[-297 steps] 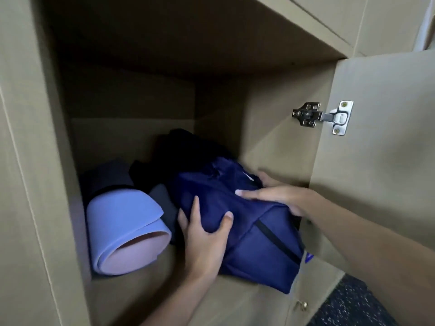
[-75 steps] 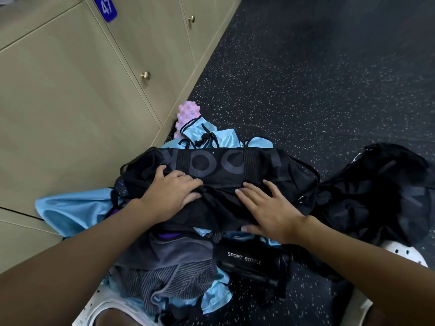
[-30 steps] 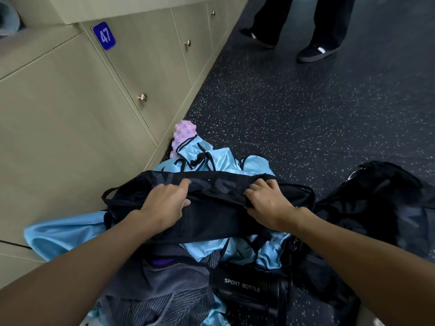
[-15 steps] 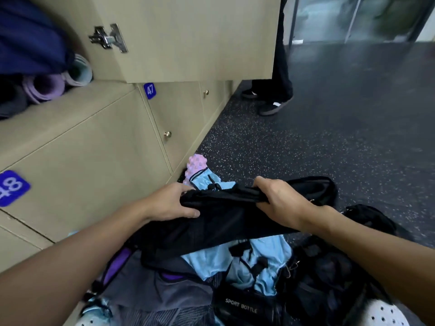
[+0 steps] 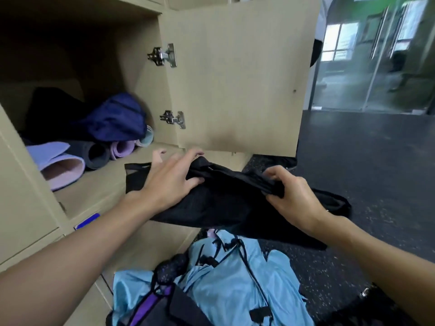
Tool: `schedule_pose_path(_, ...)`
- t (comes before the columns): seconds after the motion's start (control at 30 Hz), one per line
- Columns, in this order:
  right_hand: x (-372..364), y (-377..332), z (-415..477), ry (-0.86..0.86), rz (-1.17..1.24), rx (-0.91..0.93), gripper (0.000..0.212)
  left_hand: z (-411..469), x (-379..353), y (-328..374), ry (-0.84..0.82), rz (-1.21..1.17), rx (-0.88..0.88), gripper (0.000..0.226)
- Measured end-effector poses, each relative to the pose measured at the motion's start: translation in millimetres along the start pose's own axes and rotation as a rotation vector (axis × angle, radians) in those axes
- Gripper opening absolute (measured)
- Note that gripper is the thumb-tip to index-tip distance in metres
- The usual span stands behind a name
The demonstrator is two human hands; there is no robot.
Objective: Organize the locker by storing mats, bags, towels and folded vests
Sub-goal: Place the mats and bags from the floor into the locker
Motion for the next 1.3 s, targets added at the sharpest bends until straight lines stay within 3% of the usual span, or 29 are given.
schedule_pose_path(0.17,20.3,-47.5,29.1,-0.032,-0.025,0.137,0.06,21.4,47.6,-14.2,0.123,0.077,0.011,0.048)
schedule_pose_path(0.27,23.5,-75.9,40.5,-0.038,-0.09,0.244,0.055,26.1,68.4,-28.6,0.144,0.083,0.058,0.047)
schedule_pose_path(0.47,21.8,-124.1,68.4,0.036,0.028,0.398,0.037,31.7,110.8,-60.3,0.232,0.122,0.174,0.048)
schedule_pose_path(0.67,19.2,-158.2,104.0,0.064,0.143,0.375,0.036,26.2,127.3,-87.6,0.39,0.169,0.395,0.074)
schedule_pose_path(0.83,-0.2,-166.9,141.0,0.072,0.216,0.297,0.041,0.1,103.7,-109.0,0.599,-0.084,0.667,0.086)
schedule_pose_path(1.03,-24.3,-194.1,175.5,0.074,0.291,0.293,0.043,-20.4,67.4,-122.2,0.847,-0.718,0.805,0.091)
schedule_pose_path(1.17,-41.0,-220.0,202.7,0.019,0.476,0.249,0.042,-11.5,49.5,-131.0,0.869,-0.975,0.833,0.088)
schedule_pose_path(1.3,-70.3,-257.3,234.4,-0.032,0.685,0.202,0.041,-5.1,45.0,-145.4,0.869,-1.085,0.873,0.092)
Point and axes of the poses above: each hand's wrist, its own z-axis towards the middle knuckle, its own x-axis out of the back of the hand, y = z × x, the point moved 4 cm from there along z, towards the middle knuckle, and after that the axes turned 10 degrees about -x, right-handed, at the moved point
